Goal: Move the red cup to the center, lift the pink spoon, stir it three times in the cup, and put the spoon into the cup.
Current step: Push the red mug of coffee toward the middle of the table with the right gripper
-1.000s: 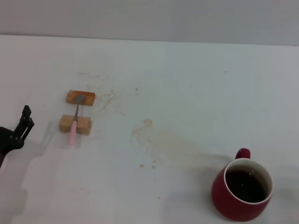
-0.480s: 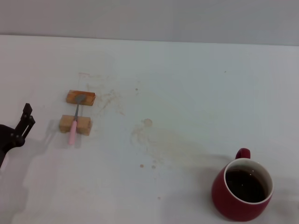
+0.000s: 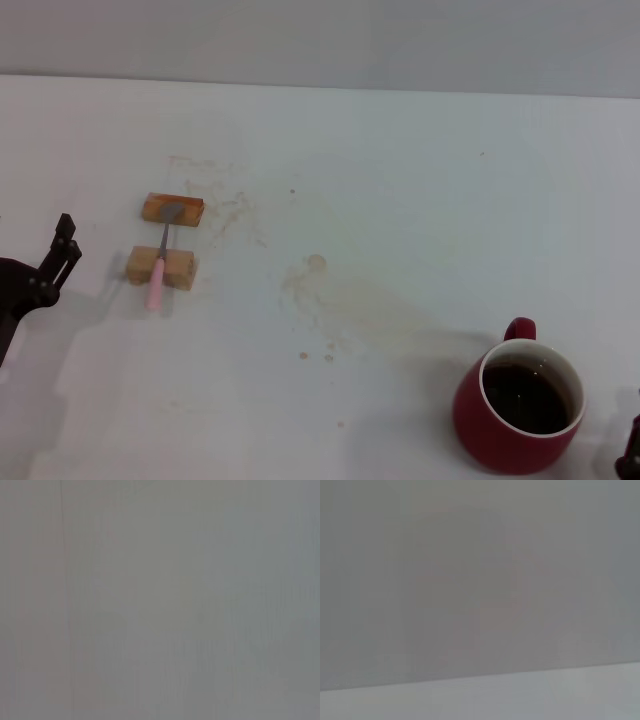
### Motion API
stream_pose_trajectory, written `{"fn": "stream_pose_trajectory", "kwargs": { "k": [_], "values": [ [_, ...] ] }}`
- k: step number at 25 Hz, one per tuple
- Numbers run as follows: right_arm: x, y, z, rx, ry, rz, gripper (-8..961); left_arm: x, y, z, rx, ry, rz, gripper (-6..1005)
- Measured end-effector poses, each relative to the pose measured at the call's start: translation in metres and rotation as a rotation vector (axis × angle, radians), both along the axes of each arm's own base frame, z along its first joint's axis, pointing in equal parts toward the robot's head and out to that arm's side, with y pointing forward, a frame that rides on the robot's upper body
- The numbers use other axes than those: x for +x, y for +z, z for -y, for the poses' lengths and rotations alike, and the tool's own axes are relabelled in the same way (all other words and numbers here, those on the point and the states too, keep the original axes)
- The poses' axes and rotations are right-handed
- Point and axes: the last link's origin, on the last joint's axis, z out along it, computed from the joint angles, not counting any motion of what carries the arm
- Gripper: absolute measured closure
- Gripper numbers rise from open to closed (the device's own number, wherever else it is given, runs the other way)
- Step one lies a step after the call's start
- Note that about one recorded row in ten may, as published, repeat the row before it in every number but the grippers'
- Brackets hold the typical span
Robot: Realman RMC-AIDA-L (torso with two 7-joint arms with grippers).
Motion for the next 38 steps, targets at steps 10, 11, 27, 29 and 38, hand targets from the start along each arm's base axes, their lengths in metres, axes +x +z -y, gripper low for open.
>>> {"fn": "stream_pose_trajectory", "kwargs": {
  "k": [10,11,27,29,38],
  "values": [
    [-0.008,-0.017,0.006,-0.104,0.008,-0.044,952,0.002,0.0,-0.002,0.002,-0.009,0.004,155],
    [-0.009,-0.018,0.007,-0.111,0.013,-0.047,952,0.003,0.0,-0.003,0.003,-0.012,0.004,155],
    [-0.017,-0.029,-0.005,-0.188,0.067,-0.07,952,0.003,0.001,-0.003,0.003,-0.017,0.001,155],
    [-0.018,-0.03,-0.008,-0.192,0.077,-0.069,952,0.003,0.001,-0.003,0.003,-0.016,0.001,155],
    [-0.024,-0.035,-0.018,-0.228,0.123,-0.067,952,0.002,0.0,-0.001,0.002,-0.014,0.001,155]
  ]
}}
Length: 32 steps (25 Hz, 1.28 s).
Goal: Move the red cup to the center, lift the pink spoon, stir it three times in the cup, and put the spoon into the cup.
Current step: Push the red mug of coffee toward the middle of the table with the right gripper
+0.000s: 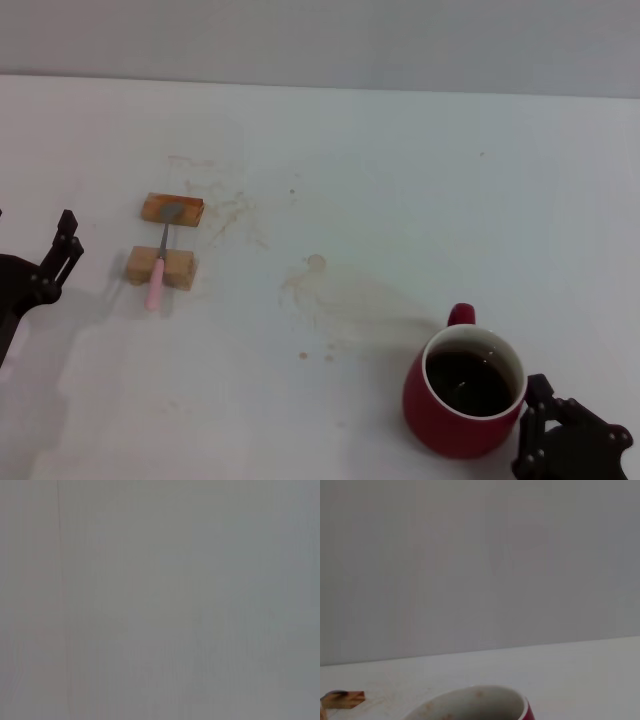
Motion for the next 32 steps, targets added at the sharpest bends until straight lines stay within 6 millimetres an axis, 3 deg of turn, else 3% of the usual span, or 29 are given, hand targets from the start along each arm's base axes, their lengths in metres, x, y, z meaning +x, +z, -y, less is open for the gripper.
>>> {"fn": "stream_pose_trajectory", "kwargs": {
  "k": [12,25,32],
  "values": [
    [-0.001,-0.003,-0.019,-0.036,0.034,-0.03,953,0.0,0.0,0.0,-0.002,0.002,-0.001,155],
    [0.002,0.036,-0.016,0.221,0.077,-0.008,953,-0.001,-0.001,0.0,-0.008,0.004,-0.003,155],
    [-0.013,0.033,-0.012,0.235,0.137,0.065,953,-0.001,-0.002,-0.002,-0.011,0.006,-0.005,155]
  ]
}}
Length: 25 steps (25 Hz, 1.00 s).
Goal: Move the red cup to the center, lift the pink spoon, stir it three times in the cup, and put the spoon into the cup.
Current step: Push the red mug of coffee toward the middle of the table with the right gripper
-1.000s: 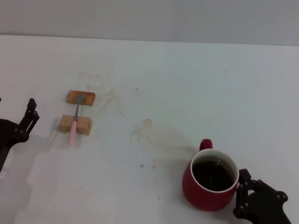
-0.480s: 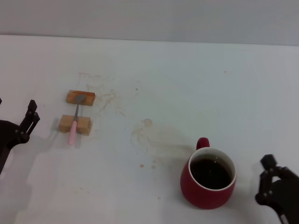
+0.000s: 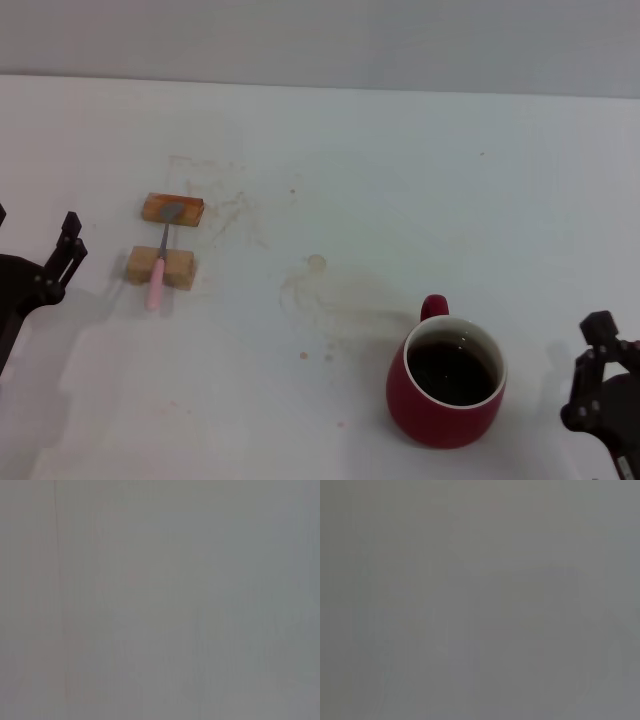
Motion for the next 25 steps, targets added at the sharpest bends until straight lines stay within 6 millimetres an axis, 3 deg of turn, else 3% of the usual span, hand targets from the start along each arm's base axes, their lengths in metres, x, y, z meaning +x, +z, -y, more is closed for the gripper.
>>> {"fn": "stream_pose_trajectory", "kwargs": {
  "k": [25],
  "values": [
    [-0.044,-0.022,-0.017,-0.133,0.208,0.011,952,0.001,-0.002,-0.005,-0.012,0.003,-0.001,155]
  ]
}}
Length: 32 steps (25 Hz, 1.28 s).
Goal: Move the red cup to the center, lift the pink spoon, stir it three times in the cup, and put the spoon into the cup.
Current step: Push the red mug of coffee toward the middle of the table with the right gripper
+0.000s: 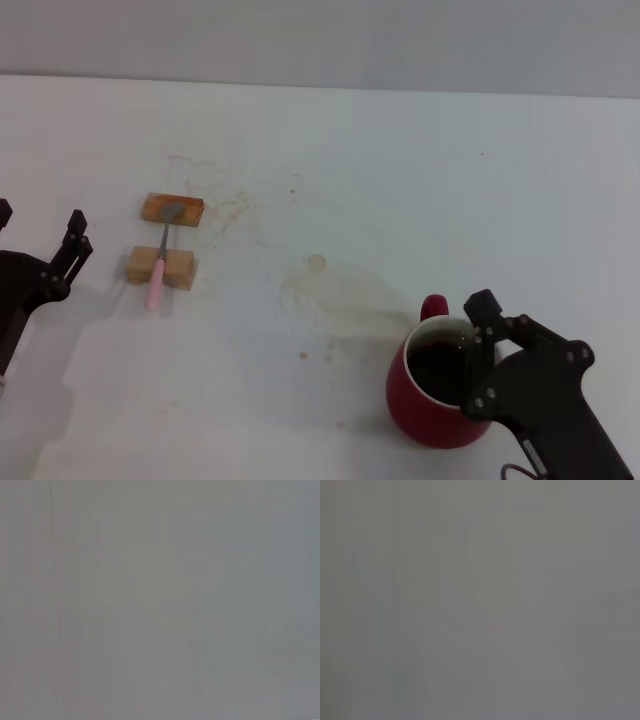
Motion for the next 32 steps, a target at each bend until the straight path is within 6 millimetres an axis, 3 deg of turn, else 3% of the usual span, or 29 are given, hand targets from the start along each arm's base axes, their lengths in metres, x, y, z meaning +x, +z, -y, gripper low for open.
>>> {"fn": "stream_pose_trajectory", "kwargs": {
  "k": [10,32],
  "values": [
    [0.005,0.007,0.007,0.049,-0.055,-0.021,952,-0.001,0.0,0.001,0.002,0.005,0.002,155],
    [0.027,0.015,0.055,0.131,-0.261,-0.038,953,-0.012,-0.002,-0.004,-0.037,0.066,-0.024,156]
  ]
}}
